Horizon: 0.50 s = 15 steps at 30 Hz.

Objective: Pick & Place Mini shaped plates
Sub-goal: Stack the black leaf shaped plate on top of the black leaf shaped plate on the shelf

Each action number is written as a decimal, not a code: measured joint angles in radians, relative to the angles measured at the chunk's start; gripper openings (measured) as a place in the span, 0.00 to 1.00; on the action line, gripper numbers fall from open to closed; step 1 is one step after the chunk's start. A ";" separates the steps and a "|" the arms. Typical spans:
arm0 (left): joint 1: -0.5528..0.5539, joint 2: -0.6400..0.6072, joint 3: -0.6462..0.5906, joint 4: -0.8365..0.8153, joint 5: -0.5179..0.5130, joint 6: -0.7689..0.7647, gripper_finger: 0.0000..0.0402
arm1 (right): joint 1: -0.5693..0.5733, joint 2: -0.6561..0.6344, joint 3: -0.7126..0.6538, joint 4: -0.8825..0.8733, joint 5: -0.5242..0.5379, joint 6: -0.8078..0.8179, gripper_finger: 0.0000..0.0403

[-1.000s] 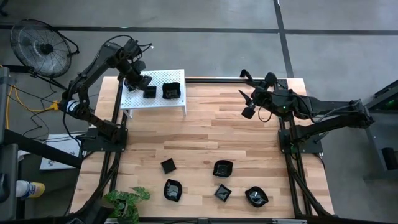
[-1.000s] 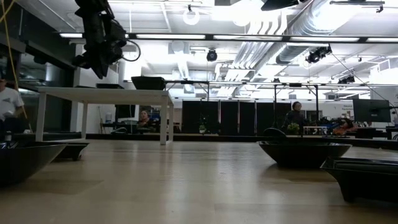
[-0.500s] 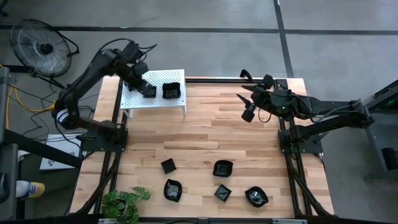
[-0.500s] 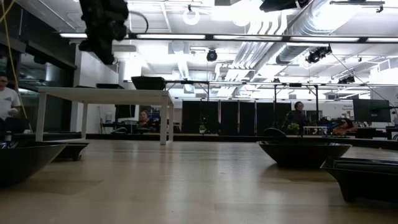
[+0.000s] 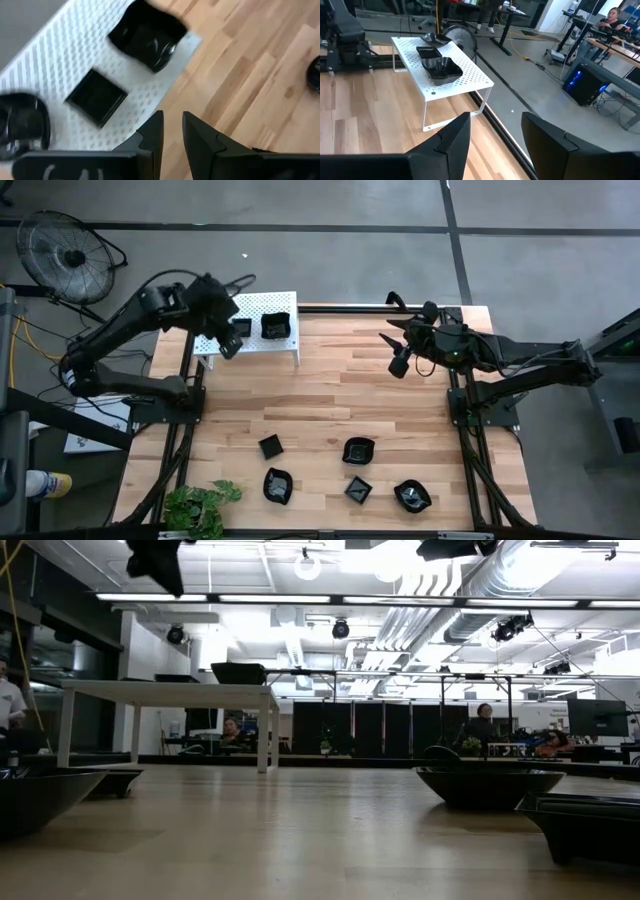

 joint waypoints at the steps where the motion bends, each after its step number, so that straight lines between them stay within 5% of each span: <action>1: -0.041 -0.004 0.000 0.017 -0.027 -0.006 0.17 | 0.000 0.000 0.000 0.000 0.000 0.003 0.43; 15: -0.469 -0.055 0.000 0.129 -0.342 -0.005 0.17 | 0.000 0.072 0.000 0.128 -0.104 0.062 0.42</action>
